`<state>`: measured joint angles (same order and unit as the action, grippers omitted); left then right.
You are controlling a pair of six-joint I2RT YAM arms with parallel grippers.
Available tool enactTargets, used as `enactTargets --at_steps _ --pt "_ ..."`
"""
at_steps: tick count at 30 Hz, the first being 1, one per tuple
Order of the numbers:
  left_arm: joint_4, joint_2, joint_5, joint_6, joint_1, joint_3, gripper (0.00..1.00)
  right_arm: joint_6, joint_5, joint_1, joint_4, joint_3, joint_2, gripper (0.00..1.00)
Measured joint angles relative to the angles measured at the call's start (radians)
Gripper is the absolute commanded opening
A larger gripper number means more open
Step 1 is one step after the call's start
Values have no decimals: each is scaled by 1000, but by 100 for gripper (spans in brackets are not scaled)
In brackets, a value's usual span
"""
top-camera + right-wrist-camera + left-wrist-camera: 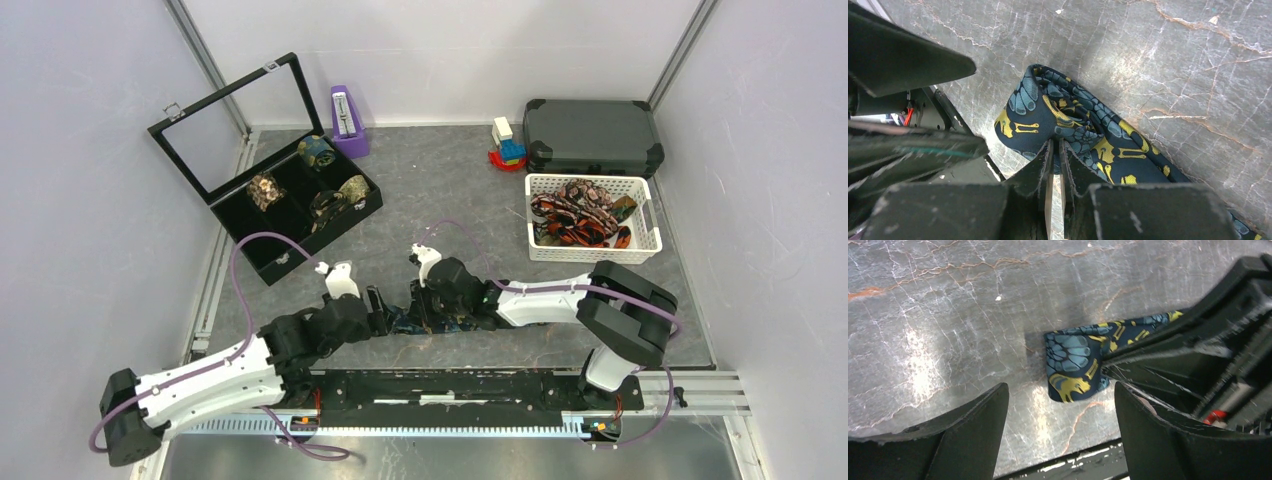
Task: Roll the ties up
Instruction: Roll the tie at the center of the board.
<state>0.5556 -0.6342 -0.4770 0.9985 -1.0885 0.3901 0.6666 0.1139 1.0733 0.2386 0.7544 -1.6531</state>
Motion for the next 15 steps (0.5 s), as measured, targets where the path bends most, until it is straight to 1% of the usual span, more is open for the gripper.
enactTargets --at_steps 4,7,10,12,15 --pt "-95 -8 102 -37 119 -50 82 0 0 -3 11 -9 1 13" --pt "-171 -24 178 -58 179 -76 80 0 1 -3 19 -13 1 13" --pt "-246 -39 246 -69 220 -109 78 1 5 -5 29 -18 1 13" --pt "-294 -39 284 -70 238 -144 74 1 9 -7 36 -21 0 13" --pt "-339 -30 324 -70 254 -190 73 1 12 -10 41 -25 0 13"
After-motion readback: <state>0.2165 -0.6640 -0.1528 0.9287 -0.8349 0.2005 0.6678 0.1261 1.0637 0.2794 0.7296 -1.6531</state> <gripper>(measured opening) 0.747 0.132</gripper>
